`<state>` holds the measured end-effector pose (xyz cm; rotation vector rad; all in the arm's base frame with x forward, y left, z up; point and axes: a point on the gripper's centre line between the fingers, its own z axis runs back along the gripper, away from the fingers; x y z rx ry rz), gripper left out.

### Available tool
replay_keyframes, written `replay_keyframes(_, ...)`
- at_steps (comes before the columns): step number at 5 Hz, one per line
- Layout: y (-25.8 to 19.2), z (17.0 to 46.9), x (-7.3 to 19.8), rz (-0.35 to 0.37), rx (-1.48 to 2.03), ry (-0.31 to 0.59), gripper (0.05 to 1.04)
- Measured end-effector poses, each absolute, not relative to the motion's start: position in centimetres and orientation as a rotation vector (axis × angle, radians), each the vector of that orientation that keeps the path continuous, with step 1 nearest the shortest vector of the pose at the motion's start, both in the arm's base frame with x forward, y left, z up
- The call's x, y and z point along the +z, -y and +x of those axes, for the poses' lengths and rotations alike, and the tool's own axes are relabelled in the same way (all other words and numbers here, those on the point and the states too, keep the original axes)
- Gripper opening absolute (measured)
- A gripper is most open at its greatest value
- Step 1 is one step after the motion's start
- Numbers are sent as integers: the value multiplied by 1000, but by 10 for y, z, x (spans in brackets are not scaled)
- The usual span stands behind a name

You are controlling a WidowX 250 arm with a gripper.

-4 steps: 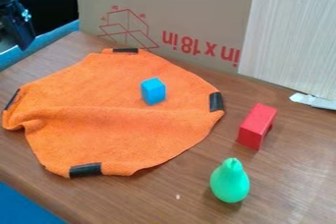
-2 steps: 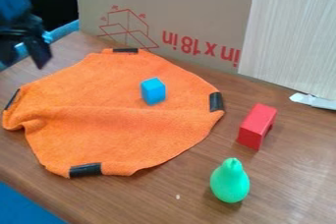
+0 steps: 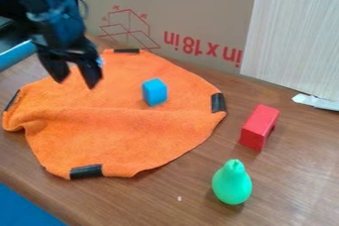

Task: Put the blue figure on the top edge of the cloth

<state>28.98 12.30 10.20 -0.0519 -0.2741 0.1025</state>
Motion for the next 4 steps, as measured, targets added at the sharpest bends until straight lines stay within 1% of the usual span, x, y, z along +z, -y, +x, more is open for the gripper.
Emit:
replay_keyframes(1,-107,303,89,-56,43,231,1000)
replay_keyframes(2,-87,332,81,-94,-108,82,999)
replay_keyframes(3,-74,348,80,-81,-238,55,999)
replay_keyframes(4,-75,357,79,-43,-292,58,1000)
